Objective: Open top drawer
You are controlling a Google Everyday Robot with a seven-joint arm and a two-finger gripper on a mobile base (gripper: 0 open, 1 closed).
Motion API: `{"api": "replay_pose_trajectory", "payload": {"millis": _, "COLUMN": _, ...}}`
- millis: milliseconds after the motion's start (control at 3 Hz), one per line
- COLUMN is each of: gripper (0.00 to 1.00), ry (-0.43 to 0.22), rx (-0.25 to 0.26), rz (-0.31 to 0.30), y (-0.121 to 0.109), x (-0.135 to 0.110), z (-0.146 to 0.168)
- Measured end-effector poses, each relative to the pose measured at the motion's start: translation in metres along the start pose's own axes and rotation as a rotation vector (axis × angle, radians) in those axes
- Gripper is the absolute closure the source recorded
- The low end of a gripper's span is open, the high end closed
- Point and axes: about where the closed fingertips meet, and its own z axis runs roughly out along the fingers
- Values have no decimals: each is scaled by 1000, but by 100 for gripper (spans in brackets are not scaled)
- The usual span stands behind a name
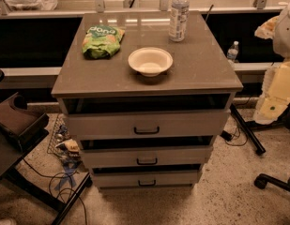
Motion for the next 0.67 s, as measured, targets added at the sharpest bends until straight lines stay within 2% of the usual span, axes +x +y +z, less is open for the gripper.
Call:
{"api": "replay_pose_trajectory", "payload": {"millis": 333, "gripper": 0, "ry": -4, "rx": 1, "rz": 0, "y": 0, "x": 0, "z": 1}}
{"api": "replay_pose_trajectory", "payload": {"millis": 667, "gripper": 0, "ry": -70, "rx": 9, "rz": 3, "y": 0, "x": -3, "z": 25}}
